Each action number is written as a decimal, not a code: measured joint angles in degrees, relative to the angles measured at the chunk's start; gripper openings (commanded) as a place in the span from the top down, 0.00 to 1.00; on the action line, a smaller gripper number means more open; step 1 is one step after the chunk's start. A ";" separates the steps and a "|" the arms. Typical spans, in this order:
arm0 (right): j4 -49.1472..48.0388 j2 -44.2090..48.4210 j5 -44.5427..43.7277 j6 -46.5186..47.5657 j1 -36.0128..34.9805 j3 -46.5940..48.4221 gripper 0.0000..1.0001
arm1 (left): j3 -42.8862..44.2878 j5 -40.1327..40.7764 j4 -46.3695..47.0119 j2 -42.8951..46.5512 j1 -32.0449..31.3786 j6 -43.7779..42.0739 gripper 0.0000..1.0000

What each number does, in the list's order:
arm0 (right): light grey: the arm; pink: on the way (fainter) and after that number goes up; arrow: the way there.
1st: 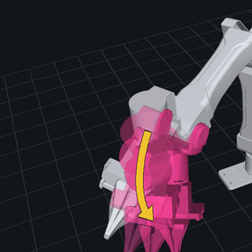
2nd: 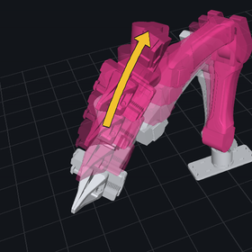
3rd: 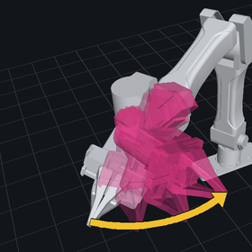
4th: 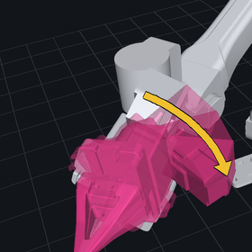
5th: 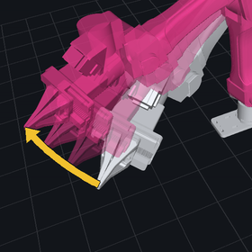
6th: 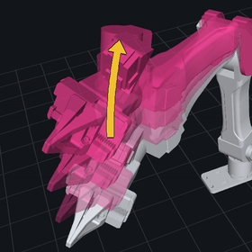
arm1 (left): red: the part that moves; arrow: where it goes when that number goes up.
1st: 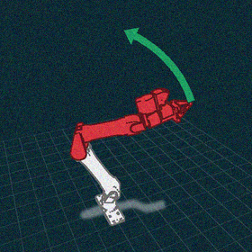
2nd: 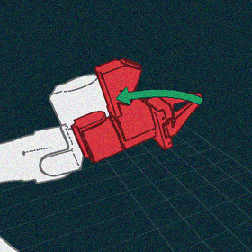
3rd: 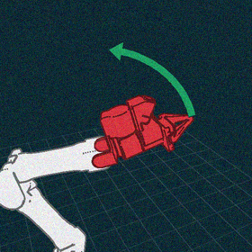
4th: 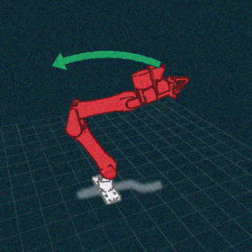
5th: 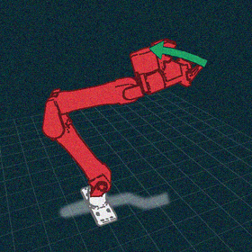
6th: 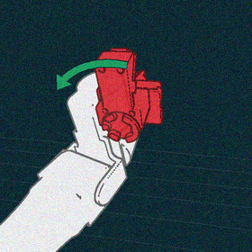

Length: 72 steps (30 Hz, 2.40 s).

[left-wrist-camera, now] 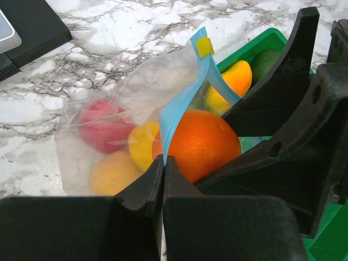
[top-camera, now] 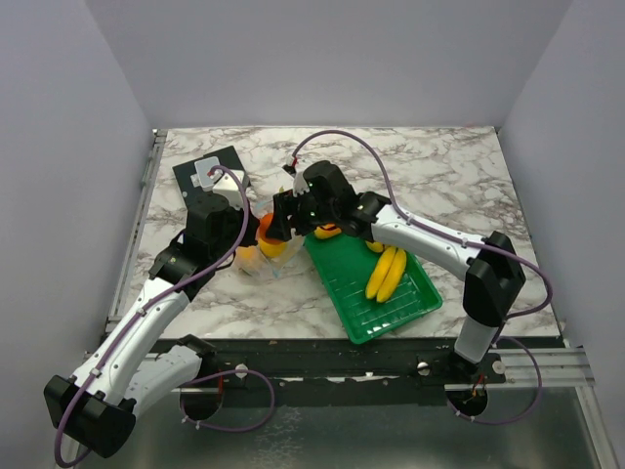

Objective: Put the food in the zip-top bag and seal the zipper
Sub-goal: Place the fake fruit in the zipper food storage bag, then adjust the zipper food storage bag at the center of the board.

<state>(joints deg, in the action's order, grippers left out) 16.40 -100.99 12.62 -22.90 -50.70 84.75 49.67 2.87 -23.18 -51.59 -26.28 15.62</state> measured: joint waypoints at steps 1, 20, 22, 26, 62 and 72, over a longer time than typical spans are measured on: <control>0.07 -0.39 -0.02 0.00 0.00 0.33 0.42 | 0.00 0.00 0.00 0.00 0.00 0.00 1.00; -2.23 -0.66 -0.09 -0.92 0.00 0.90 0.00 | 0.00 0.00 0.02 0.00 0.00 -0.02 1.00; -2.69 0.13 -0.04 -1.07 0.00 0.04 0.00 | 0.00 0.00 0.00 0.00 0.00 0.00 1.00; -2.86 2.78 0.09 -1.16 0.00 -1.70 0.00 | 0.00 0.00 0.02 0.00 0.00 0.00 1.00; -1.77 9.31 -9.05 -11.76 -0.22 -14.08 0.59 | 0.00 0.02 0.02 0.00 0.00 0.00 1.00; -1.27 6.67 -10.47 -11.50 -0.22 -10.40 0.99 | 0.00 0.04 0.02 0.09 0.00 0.02 1.00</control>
<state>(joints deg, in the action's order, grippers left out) 15.14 -94.32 2.15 -34.39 -50.92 74.35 49.67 2.92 -23.16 -51.51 -26.28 15.64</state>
